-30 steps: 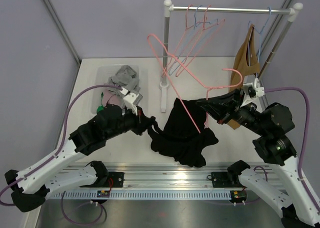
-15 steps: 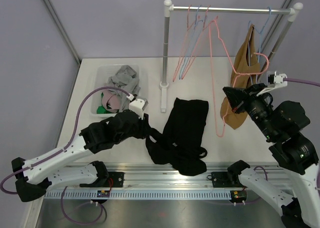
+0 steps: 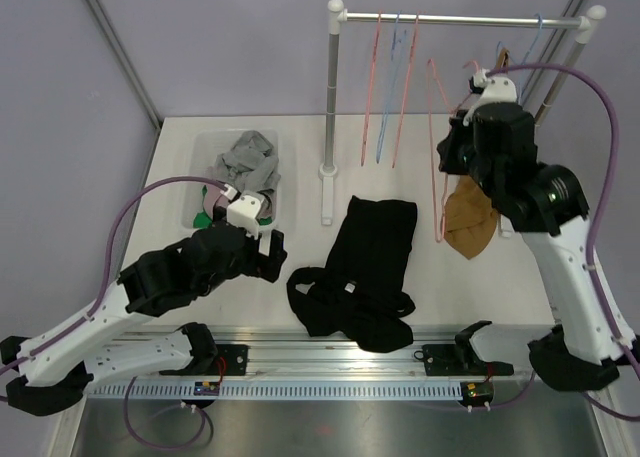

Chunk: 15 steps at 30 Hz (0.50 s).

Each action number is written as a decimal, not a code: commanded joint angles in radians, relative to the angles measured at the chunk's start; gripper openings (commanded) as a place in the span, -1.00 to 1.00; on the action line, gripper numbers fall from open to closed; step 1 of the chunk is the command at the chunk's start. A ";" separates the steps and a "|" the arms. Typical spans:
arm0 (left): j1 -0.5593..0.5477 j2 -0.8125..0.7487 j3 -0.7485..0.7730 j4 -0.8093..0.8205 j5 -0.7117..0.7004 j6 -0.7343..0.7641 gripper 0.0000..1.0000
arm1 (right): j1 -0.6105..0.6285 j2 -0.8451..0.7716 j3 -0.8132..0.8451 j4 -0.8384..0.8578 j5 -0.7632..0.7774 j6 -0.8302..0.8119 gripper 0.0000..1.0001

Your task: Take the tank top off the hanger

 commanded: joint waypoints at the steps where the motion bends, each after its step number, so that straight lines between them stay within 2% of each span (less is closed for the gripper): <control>1: 0.000 -0.071 -0.033 -0.007 -0.015 0.030 0.98 | -0.085 0.159 0.192 -0.016 -0.039 -0.074 -1.00; 4: -0.002 -0.149 -0.119 0.054 0.055 0.042 0.98 | -0.145 0.302 0.387 -0.074 -0.096 -0.115 -1.00; 5: -0.002 -0.165 -0.134 0.062 0.057 0.033 0.98 | -0.148 0.336 0.488 -0.090 -0.092 -0.126 -1.00; 11: 0.000 -0.208 -0.145 0.059 0.034 0.020 0.98 | -0.187 0.568 0.807 -0.156 -0.082 -0.197 -1.00; 15: 0.000 -0.213 -0.145 0.053 0.020 0.014 0.98 | -0.194 0.680 0.894 -0.147 -0.120 -0.224 -1.00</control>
